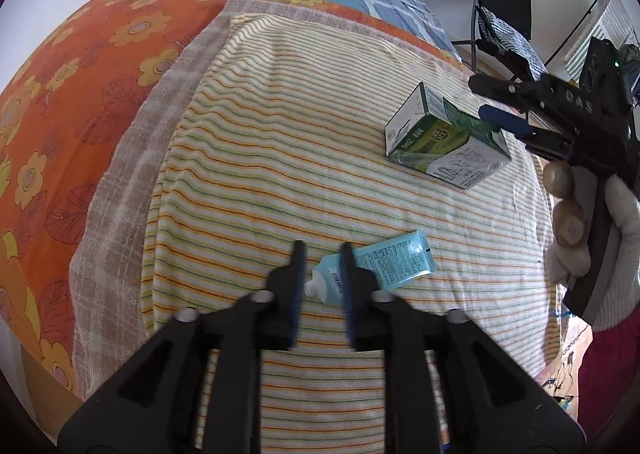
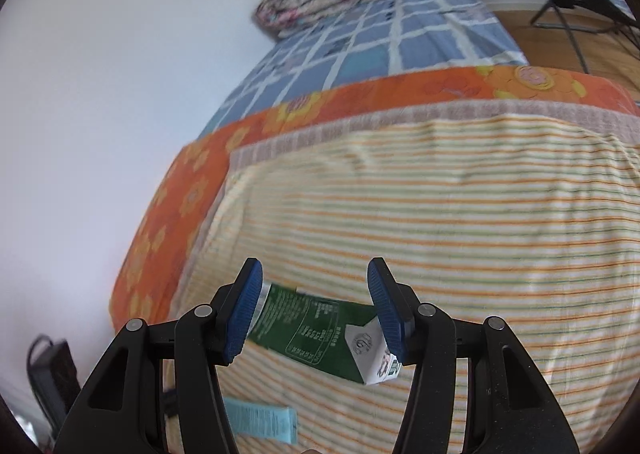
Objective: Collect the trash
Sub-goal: 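Grasp the light-blue tube with the left gripper while the right gripper grasps the green milk carton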
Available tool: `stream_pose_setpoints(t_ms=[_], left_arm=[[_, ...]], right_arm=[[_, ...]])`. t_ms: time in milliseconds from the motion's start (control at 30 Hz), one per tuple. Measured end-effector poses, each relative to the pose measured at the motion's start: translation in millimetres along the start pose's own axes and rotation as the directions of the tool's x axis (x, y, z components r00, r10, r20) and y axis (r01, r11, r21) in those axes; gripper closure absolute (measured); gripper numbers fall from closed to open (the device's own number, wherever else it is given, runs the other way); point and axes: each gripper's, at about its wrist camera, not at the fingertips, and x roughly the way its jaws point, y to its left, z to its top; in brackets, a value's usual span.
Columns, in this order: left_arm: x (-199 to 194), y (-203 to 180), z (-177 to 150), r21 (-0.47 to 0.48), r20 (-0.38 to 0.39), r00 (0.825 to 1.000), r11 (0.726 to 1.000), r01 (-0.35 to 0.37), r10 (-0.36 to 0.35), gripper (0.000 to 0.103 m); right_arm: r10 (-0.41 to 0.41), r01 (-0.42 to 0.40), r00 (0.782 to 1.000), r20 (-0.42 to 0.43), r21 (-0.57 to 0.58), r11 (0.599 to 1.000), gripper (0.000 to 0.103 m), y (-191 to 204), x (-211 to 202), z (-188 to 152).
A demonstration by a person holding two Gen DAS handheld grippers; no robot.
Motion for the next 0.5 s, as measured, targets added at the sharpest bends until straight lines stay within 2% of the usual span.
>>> stream_pose_setpoints(t_ms=[33,67,200,333,400,500], left_arm=[[-1,1,1,0.0,0.011,1.0,1.0,-0.005,0.005,0.067],[-3,1,2,0.001,0.021,1.0,1.0,-0.007,0.007,0.064],[-6,5,7,0.002,0.037,0.999,1.0,-0.021,0.021,0.064],[-7,12,9,-0.02,0.035,0.999,1.0,-0.016,0.017,0.064],[-8,13,10,-0.018,0.043,0.999,1.0,-0.009,0.01,0.064],[-7,12,11,0.0,0.032,0.999,1.0,0.026,-0.026,0.064]], right_arm=[[0.005,-0.005,1.0,-0.014,-0.021,1.0,0.049,2,0,-1],[0.006,-0.007,1.0,-0.028,-0.045,0.999,0.049,5,-1,-3],[-0.029,0.013,0.996,-0.089,-0.183,0.983,0.049,22,-4,-14],[-0.157,0.107,0.981,-0.11,-0.364,0.925,0.049,47,5,-29],[-0.207,0.146,0.972,-0.108,-0.408,0.901,0.049,54,11,-35],[-0.24,0.167,0.965,-0.109,-0.452,0.876,0.048,60,18,-41]])
